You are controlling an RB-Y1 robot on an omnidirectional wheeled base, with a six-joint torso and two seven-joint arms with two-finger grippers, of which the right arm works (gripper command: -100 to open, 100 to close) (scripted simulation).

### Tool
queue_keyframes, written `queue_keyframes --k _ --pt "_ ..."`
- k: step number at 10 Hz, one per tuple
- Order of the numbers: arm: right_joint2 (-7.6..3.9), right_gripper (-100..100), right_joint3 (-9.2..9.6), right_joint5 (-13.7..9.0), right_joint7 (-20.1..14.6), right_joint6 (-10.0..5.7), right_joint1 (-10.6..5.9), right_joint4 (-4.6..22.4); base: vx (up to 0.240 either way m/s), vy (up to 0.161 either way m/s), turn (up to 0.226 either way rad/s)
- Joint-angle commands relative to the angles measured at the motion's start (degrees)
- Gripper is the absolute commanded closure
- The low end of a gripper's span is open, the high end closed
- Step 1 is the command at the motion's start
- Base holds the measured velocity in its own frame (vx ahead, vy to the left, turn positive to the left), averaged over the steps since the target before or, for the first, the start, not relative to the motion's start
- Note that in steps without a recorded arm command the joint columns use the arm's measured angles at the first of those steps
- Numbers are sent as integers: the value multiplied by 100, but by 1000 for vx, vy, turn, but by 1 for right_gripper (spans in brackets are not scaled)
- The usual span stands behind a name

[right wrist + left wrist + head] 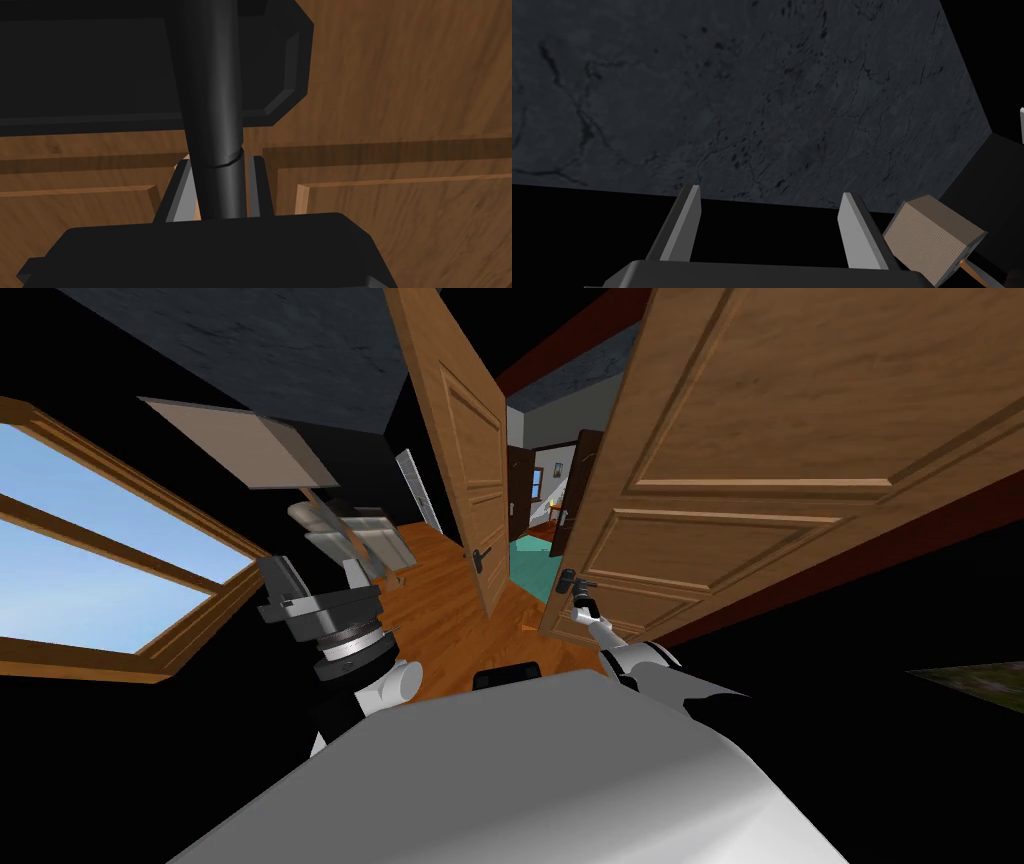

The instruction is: Pull the door open

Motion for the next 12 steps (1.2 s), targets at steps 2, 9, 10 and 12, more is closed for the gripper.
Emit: queue_keyframes --k 2,9,10,12 --pt "-39 100 169 89 -194 1 31 -53 -200 -21 99" --pt "-107 100 441 204 -440 42 111 -235 -185 -41 85" --pt "-119 100 499 225 -486 43 125 -271 -201 -37 79" --pt "-144 100 620 268 -583 47 152 -345 -206 -54 106"
